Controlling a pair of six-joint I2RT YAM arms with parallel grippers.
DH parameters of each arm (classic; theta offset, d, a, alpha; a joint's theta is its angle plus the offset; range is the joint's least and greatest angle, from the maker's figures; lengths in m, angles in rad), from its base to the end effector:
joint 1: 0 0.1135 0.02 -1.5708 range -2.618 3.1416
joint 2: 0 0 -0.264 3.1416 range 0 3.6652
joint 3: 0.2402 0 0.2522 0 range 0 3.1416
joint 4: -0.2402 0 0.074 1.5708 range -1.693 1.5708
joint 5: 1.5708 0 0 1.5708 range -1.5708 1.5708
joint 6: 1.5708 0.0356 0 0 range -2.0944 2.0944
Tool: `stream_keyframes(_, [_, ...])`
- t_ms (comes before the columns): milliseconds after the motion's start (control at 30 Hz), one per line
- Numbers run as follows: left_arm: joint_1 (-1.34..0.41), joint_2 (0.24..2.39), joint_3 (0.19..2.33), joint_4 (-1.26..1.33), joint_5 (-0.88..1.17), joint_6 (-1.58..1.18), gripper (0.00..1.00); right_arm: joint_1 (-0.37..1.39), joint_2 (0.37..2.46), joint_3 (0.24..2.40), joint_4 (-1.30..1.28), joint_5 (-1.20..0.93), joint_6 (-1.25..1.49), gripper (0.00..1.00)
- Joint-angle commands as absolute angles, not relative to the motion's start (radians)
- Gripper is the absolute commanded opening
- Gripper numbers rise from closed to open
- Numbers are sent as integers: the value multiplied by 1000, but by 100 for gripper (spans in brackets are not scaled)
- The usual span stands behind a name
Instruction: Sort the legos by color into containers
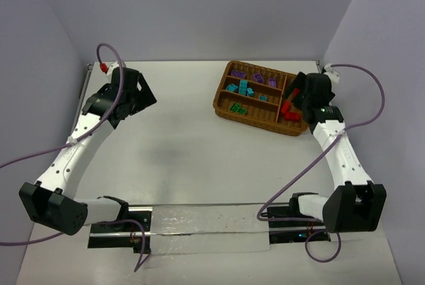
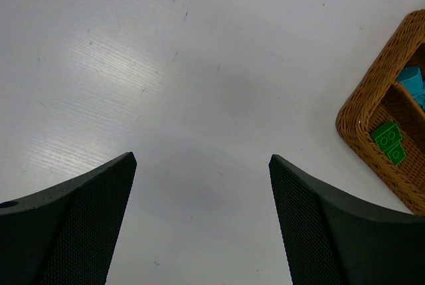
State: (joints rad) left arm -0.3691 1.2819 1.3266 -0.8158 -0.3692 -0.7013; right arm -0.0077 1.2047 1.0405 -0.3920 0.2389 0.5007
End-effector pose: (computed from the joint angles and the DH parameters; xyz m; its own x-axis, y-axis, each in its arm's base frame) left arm 0.2506 -0.0832 0.3627 -0.5580 -0.4293 -0.7102 -0.3467 0.8981 -0.2706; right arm 0.2691 -0.0105 0.3218 -0.3631 0.4692 -0.8050 0.4363 0.8490 0.2981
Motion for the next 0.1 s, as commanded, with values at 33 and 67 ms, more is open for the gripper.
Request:
stream_keyframes(33, [-362, 1267, 1356, -823, -388, -694, 89, 21, 1134, 987, -410, 266, 492, 100])
stream_keyframes(67, [-362, 1266, 1352, -821, -386, -696, 89, 21, 1120, 976, -402, 269, 489, 100])
